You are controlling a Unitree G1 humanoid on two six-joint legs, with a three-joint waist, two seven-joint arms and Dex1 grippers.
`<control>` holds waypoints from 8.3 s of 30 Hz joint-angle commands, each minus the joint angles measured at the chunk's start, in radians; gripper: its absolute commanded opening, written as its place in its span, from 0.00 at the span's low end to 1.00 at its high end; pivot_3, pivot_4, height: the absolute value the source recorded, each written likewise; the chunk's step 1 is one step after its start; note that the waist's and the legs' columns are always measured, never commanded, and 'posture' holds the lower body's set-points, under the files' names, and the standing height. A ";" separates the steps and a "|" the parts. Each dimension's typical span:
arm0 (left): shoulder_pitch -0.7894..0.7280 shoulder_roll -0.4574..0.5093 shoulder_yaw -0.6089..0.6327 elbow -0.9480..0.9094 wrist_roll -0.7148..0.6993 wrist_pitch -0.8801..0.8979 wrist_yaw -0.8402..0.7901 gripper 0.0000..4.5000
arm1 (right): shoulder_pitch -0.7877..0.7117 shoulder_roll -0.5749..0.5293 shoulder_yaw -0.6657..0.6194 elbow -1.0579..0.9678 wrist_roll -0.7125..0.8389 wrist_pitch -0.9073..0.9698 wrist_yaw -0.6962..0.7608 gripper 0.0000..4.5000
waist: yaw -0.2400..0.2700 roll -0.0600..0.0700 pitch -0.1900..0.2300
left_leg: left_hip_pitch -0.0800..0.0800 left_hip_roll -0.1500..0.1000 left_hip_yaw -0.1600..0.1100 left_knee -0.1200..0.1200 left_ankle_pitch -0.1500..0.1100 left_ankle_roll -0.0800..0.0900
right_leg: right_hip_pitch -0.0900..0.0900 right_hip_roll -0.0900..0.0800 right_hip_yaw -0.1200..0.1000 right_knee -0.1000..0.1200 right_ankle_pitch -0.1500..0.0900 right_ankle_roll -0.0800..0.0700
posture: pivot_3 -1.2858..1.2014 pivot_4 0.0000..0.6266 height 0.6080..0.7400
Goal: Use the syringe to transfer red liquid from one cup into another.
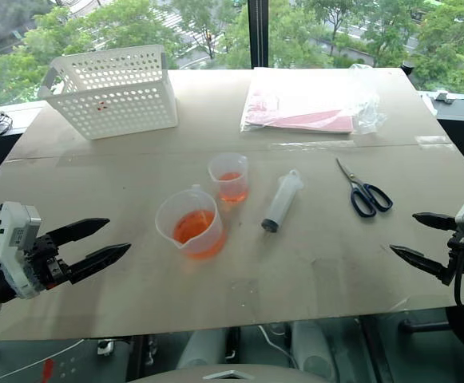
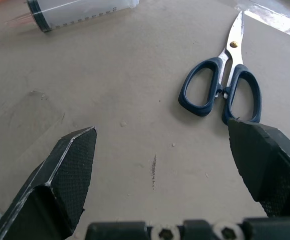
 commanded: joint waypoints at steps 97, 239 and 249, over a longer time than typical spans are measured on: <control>-0.655 0.294 -0.057 0.230 -0.233 0.134 0.100 1.00 | -0.928 0.889 0.886 0.334 0.074 -0.247 -0.045 0.31 | -0.022 -0.002 -0.002 | -0.014 0.006 -0.001 0.002 0.001 -0.006 | -0.014 0.008 -0.006 0.004 0.007 -0.007 | 0.52 0.24 1.00; -0.525 -0.068 -0.048 0.052 -0.390 0.105 0.451 1.00 | -1.062 0.916 0.684 0.220 0.141 0.103 -0.241 0.30 | -0.025 -0.002 -0.003 | -0.014 0.006 -0.002 0.002 0.002 -0.007 | -0.014 0.009 -0.006 0.006 0.007 -0.007 | 0.52 0.24 1.00; -0.644 -0.006 -0.118 0.100 -0.278 0.027 0.436 1.00 | -1.219 0.854 0.594 0.390 0.079 0.033 -0.308 0.30 | -0.023 -0.002 -0.003 | -0.014 0.006 -0.002 0.002 0.002 -0.007 | -0.014 0.009 -0.006 0.006 0.007 -0.007 | 0.52 0.24 1.00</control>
